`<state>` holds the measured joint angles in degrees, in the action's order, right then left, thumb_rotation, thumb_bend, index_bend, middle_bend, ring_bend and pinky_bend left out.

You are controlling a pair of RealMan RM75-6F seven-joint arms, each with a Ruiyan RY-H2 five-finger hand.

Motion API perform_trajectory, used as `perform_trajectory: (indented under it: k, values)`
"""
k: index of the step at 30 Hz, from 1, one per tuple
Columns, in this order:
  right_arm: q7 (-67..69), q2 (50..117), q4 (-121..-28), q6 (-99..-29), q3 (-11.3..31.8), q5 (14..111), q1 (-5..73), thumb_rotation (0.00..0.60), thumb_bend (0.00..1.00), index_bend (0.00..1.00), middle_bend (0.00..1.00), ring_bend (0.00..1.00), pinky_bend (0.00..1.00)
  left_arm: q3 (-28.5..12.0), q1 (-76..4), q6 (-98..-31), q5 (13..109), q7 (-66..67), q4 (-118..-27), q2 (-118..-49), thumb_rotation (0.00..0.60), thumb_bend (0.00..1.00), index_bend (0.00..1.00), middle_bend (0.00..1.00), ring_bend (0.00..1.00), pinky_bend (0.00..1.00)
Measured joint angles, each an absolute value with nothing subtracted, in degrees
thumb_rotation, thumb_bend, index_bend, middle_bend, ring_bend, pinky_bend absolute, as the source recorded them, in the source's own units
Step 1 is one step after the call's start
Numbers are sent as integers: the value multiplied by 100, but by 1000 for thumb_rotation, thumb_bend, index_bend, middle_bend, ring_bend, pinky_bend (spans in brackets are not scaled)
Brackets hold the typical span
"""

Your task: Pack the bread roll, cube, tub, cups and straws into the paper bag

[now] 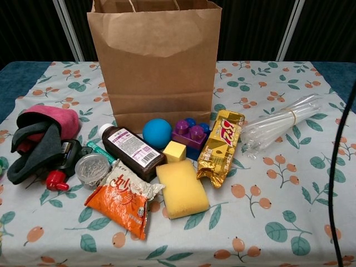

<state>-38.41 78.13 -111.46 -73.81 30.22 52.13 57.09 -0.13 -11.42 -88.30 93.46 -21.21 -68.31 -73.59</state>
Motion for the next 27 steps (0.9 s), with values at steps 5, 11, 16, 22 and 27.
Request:
perform_trajectory:
  k: [5,11,16,22,27]
  values:
    - [-3946,8307,-10658,-7246,2816,4950,6009,600,86,504,469,349,345,-37,-1153,-8812,9311,-2171,-6769,-7366,600,128,238,267,177,255]
    - [-4005,8333,-10596,-6979,2670,4542,6105,600,0,43,181,24,30,-80,-1162,-8802,9258,-2154,-6719,-7422,600,128,238,267,177,255]
    - [-3812,8236,-10648,-7016,2665,4664,6063,600,0,0,90,0,0,-63,-1166,-8806,9283,-2158,-6706,-7431,600,128,238,267,177,255]
    - [-3626,7833,-11054,-7271,2663,4998,5782,600,0,0,141,2,3,-61,-1171,-8846,9319,-2111,-6789,-7406,600,128,238,267,177,255]
    - [-3735,6997,-11464,-7323,2160,5437,5269,600,0,25,195,12,36,-27,-1166,-8837,9353,-2086,-6848,-7385,600,128,238,267,177,255]
